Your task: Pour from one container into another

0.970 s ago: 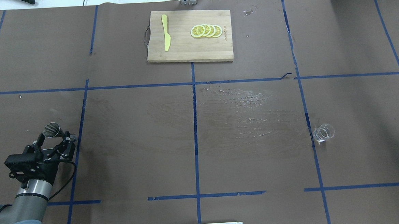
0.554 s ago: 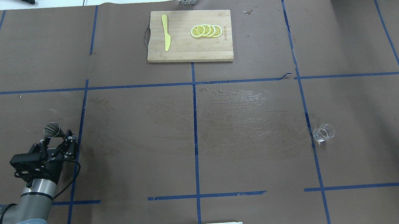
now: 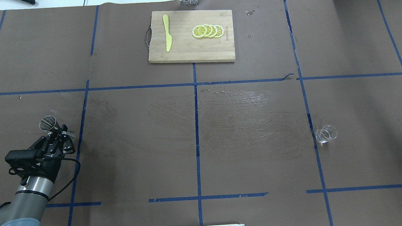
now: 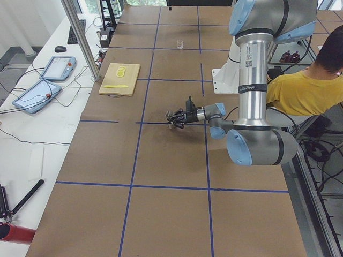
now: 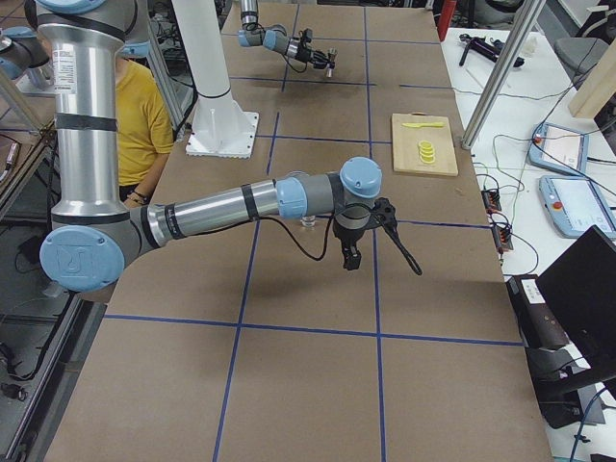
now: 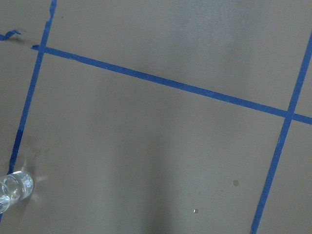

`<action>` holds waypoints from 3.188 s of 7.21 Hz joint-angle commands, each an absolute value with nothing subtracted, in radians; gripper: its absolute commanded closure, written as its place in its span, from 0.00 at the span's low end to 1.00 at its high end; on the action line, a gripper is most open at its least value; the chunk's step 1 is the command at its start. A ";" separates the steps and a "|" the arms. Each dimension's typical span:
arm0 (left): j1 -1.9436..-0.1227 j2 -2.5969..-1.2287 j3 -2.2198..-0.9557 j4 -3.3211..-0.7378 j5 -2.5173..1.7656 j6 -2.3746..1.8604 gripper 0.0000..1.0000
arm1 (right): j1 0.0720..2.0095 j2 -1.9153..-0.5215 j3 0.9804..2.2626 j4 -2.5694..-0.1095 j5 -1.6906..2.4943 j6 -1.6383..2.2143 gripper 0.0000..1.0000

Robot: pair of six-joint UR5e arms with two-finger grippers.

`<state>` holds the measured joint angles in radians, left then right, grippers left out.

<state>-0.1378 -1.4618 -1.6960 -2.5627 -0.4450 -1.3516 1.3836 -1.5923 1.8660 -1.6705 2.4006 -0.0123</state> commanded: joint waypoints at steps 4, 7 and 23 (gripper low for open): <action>-0.135 -1.537 -1.700 -2.636 -0.448 -1.127 1.00 | 1.352 -1.615 1.864 -1.482 2.443 -0.003 0.00; -0.129 -1.653 -1.695 -2.658 -0.448 -1.037 1.00 | 1.102 -1.626 1.911 -1.111 2.425 0.501 0.00; -0.137 -1.793 -1.632 -2.666 -0.495 -1.035 1.00 | -0.138 -1.904 1.852 -0.667 0.321 1.600 0.00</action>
